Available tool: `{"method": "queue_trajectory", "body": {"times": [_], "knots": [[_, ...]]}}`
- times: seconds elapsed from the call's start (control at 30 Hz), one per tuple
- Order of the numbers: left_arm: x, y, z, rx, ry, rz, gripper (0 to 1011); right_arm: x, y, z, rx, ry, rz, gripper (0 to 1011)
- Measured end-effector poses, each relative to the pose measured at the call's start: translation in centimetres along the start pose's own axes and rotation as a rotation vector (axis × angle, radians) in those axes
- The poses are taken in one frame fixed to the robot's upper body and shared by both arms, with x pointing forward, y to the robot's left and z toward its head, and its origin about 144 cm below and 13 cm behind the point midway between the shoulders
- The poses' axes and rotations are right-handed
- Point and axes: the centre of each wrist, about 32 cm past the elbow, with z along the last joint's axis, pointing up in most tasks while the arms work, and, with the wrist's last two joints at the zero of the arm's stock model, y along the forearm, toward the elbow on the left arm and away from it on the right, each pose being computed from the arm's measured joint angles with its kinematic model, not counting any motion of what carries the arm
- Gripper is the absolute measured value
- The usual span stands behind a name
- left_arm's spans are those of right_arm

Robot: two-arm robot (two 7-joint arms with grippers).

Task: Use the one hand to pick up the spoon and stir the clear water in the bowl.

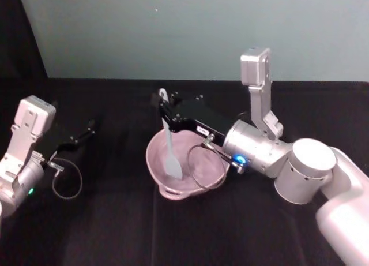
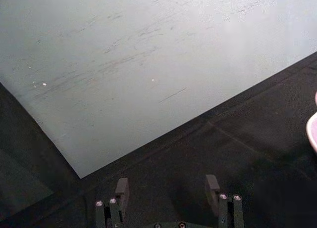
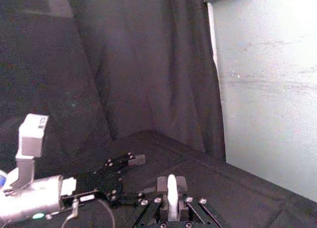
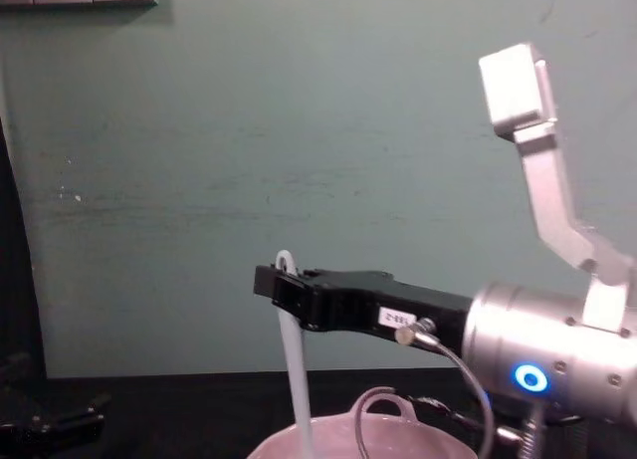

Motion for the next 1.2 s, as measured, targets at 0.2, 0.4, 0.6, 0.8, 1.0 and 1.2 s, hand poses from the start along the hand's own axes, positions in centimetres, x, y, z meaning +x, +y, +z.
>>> {"method": "queue_trajectory", "body": {"times": [0.2, 0.4, 0.6, 0.8, 1.0, 1.2], "knots": [[0.0, 0.0, 0.0, 0.000, 0.000, 0.000, 1011, 1.1, 1.5, 0.0, 0.006, 0.000, -0.005, 109], [0.0, 0.0, 0.0, 0.000, 0.000, 0.000, 1011, 2.6, 1.8, 0.1, 0.010, -0.002, -0.036, 109], [0.0, 0.0, 0.0, 0.000, 0.000, 0.000, 1011, 3.9, 0.9, 0.5, 0.018, -0.010, -0.082, 109], [0.0, 0.0, 0.0, 0.000, 0.000, 0.000, 1011, 4.5, -1.1, 0.7, 0.030, -0.012, -0.133, 109], [0.0, 0.0, 0.0, 0.000, 0.000, 0.000, 1011, 4.0, -3.3, 0.7, 0.036, -0.017, -0.159, 109], [0.0, 0.0, 0.0, 0.000, 0.000, 0.000, 1011, 3.0, -4.3, 0.5, 0.032, -0.020, -0.151, 109]]}}
